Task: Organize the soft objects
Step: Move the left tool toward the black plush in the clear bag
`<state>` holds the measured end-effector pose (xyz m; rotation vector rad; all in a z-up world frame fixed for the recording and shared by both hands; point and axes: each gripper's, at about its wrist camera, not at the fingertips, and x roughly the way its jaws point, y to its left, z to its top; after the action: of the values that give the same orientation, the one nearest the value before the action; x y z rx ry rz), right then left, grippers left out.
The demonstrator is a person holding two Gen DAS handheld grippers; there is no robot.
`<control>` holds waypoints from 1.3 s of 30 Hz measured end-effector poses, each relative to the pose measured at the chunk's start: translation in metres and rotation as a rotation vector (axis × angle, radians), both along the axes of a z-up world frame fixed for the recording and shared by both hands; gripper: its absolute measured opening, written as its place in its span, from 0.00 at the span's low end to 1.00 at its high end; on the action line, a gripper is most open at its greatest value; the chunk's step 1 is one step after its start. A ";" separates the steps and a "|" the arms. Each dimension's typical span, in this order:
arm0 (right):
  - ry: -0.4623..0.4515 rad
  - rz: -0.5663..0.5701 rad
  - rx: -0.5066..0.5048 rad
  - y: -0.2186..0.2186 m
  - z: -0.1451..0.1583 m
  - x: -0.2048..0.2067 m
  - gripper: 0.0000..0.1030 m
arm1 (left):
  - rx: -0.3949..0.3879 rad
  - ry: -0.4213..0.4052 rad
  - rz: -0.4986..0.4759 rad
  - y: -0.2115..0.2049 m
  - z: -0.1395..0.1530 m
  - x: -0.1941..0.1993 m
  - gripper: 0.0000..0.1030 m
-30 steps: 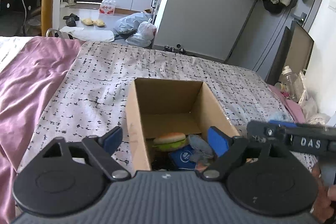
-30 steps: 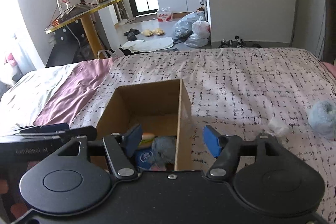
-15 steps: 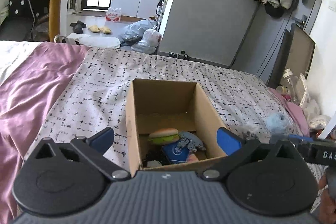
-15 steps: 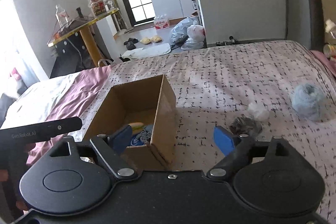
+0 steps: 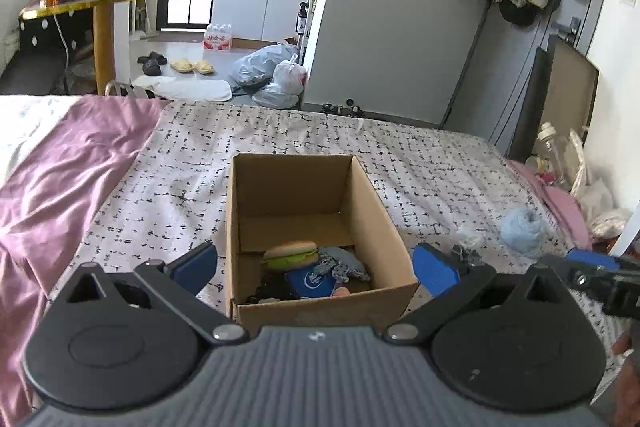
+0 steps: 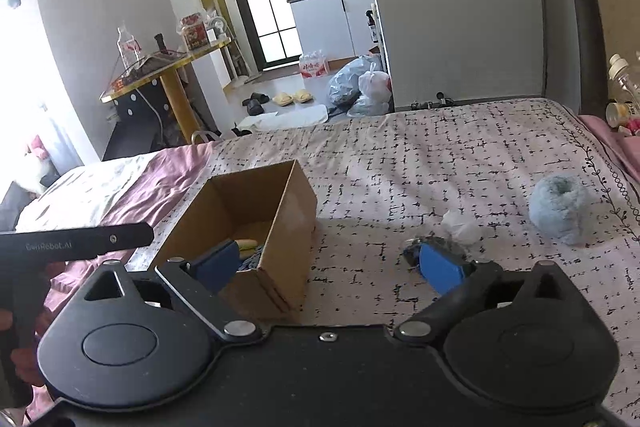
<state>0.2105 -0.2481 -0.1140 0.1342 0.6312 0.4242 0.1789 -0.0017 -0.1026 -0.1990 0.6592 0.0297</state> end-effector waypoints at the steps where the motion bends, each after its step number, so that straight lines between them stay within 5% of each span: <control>1: -0.002 0.001 0.004 -0.003 0.000 0.000 0.97 | 0.013 0.003 0.006 -0.003 0.001 0.000 1.00; 14: 0.002 -0.045 0.050 -0.042 -0.004 0.010 1.00 | 0.082 0.007 -0.050 -0.041 0.005 0.016 1.00; 39: 0.036 -0.176 0.098 -0.099 -0.023 0.051 1.00 | 0.045 0.003 -0.176 -0.096 0.012 0.091 0.98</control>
<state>0.2612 -0.3473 -0.1375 0.2890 0.6289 0.2825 0.2696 -0.0973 -0.0908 -0.0972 0.6765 -0.1243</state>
